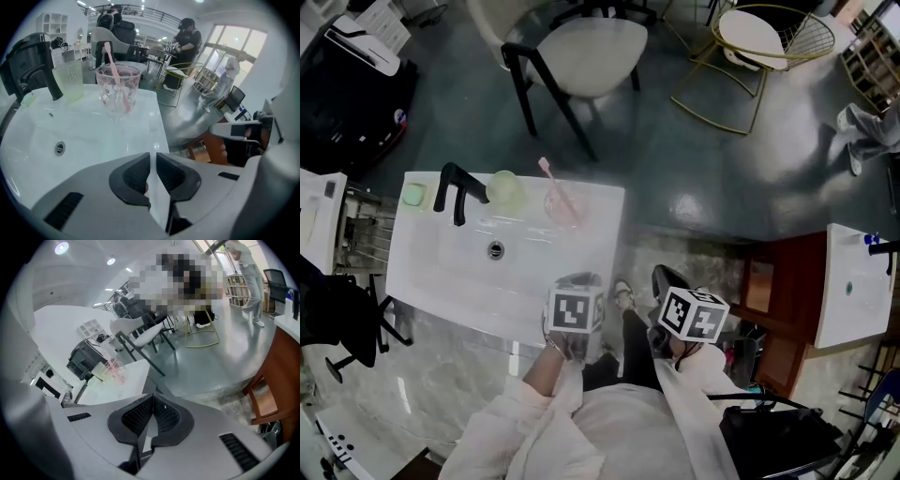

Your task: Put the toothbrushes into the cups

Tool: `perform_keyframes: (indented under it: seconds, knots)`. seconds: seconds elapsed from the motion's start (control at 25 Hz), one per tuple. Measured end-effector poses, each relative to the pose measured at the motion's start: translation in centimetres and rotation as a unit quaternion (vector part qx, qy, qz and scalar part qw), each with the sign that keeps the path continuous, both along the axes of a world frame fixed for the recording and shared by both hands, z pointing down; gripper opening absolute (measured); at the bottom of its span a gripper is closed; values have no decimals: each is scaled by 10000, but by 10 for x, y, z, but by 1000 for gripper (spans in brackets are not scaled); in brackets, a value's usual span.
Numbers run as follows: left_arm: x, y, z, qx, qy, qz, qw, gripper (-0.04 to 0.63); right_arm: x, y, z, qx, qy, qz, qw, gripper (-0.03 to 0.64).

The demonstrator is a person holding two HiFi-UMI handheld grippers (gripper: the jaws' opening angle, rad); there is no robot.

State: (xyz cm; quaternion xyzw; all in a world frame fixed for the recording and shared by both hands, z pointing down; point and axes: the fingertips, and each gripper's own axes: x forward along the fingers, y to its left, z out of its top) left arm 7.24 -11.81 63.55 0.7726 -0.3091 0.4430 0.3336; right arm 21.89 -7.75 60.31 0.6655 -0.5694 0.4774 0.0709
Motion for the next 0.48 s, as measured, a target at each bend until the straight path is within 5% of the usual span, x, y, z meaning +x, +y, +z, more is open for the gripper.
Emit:
perform_keyframes:
  seconds: [0.48]
  knots:
    - [-4, -7, -50, 459, 818, -414, 9947, 48, -19, -9, -49, 422, 334, -372, 9979, 25]
